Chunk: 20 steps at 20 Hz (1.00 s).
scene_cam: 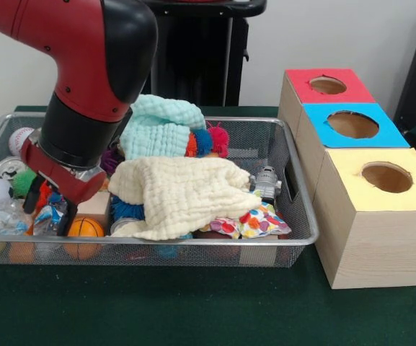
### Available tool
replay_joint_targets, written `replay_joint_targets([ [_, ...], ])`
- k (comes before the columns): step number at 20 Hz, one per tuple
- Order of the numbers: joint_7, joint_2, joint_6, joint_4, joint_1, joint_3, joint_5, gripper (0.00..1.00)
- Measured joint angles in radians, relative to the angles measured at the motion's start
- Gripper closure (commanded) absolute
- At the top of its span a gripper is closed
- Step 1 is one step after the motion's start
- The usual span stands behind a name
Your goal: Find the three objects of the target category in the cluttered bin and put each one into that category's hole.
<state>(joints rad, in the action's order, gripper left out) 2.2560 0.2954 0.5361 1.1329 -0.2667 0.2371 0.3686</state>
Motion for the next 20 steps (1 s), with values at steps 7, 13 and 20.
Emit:
replay_joint_targets([
  [7, 0.0, 0.011, 0.061, -0.031, 0.003, 0.005, 0.0, 0.0],
  [13, 0.0, 0.0, 0.063, -0.064, 0.003, 0.033, 0.0, 0.0],
  [20, 0.0, -0.027, 0.063, -0.071, 0.003, 0.06, 0.0, 0.0],
])
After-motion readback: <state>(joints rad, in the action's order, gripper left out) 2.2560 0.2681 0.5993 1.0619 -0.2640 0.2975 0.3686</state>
